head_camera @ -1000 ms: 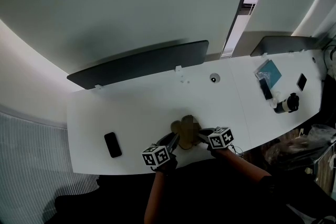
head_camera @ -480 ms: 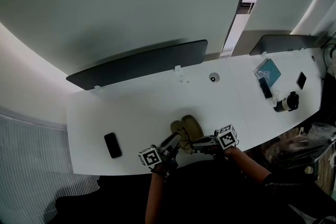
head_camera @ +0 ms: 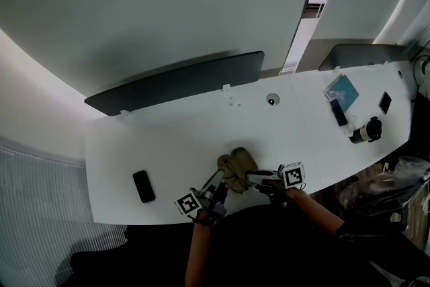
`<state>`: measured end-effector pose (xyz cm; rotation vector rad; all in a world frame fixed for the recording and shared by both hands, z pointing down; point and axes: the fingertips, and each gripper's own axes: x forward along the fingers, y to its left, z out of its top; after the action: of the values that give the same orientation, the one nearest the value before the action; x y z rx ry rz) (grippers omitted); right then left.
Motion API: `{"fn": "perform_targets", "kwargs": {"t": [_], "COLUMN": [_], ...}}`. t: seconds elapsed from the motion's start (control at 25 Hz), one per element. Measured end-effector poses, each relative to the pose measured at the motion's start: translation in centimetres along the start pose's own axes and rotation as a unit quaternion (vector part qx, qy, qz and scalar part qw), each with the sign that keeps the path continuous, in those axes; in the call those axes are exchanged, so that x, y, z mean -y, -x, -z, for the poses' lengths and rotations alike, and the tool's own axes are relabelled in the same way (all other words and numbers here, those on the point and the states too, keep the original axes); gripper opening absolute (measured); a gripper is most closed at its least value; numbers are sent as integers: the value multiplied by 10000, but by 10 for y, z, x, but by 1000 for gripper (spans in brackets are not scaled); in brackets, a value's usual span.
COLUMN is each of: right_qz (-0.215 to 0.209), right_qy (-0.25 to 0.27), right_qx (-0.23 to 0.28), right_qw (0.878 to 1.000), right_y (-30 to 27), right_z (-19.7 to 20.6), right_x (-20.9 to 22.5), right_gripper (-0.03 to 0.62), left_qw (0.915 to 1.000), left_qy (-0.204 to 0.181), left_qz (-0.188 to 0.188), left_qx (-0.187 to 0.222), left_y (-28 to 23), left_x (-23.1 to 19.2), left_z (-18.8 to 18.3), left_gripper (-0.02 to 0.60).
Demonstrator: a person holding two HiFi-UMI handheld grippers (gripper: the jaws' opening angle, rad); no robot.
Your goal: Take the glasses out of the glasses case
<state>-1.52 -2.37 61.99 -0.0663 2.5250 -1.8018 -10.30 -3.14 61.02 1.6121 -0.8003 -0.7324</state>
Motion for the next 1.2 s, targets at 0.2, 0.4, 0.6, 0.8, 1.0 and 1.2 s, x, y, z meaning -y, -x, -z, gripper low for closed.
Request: {"fn": "perform_targets", "kwargs": {"t": [0.2,0.4,0.6,0.8,1.0,1.2], "right_qz": [-13,-437,-747,-704,-360,-22], "right_qy": [-506,-1184,-1286,-1191,-1037,-1019], "right_qx": [529,1147,1473,1268,967,1047], "right_qw": [9973,9854,9779,9822,9892,9893], "right_y": [13,-2,-15,-23,-24,-13], "right_z": [-10,-14,-27,-25,-17,-18], "right_x": [8,-1,-13,-16,-6,7], "right_gripper": [153,175,209,213,106,104], "left_qw": [9856,9675,9648,9735,9798,9863], "left_qy": [379,440,361,358,481,502], "left_qz": [762,1223,1087,975,805,562], "left_qx": [1461,2170,2366,2036,1765,1468], "left_y": [18,20,22,9,1,-3], "left_x": [21,40,37,34,22,10], "left_z": [-42,-61,-64,-50,-41,-33], "left_gripper": [17,17,17,17,18,36]}}
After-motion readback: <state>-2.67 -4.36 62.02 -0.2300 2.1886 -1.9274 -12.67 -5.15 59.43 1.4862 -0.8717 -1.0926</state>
